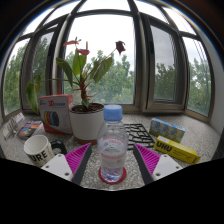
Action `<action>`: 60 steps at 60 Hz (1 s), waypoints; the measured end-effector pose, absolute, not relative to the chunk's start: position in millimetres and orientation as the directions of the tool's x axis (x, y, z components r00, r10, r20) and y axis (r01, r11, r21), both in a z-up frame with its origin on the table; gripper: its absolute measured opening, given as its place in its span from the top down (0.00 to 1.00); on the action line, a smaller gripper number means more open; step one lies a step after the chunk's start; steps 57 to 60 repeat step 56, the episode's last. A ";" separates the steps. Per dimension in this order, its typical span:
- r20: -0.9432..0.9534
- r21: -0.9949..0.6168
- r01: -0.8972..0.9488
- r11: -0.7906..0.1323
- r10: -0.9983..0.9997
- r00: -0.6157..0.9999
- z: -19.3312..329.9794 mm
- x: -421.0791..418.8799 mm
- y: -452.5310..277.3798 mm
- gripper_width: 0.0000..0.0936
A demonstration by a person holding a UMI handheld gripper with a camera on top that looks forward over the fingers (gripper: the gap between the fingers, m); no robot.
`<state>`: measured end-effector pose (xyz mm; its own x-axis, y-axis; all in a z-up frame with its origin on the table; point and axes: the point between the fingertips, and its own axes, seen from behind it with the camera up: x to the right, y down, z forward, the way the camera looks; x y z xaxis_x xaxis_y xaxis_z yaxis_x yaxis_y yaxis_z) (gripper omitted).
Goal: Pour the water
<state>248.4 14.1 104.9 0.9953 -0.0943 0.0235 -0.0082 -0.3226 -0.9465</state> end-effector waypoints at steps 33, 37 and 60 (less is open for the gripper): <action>0.104 -0.919 0.022 -0.393 -0.188 0.977 163.2 186.7 -190.2 0.09; 0.103 -0.918 0.019 -0.397 -0.192 0.976 160.6 184.8 -203.0 0.09; 0.102 -0.916 0.007 -0.402 -0.214 0.971 154.6 187.5 -225.6 0.09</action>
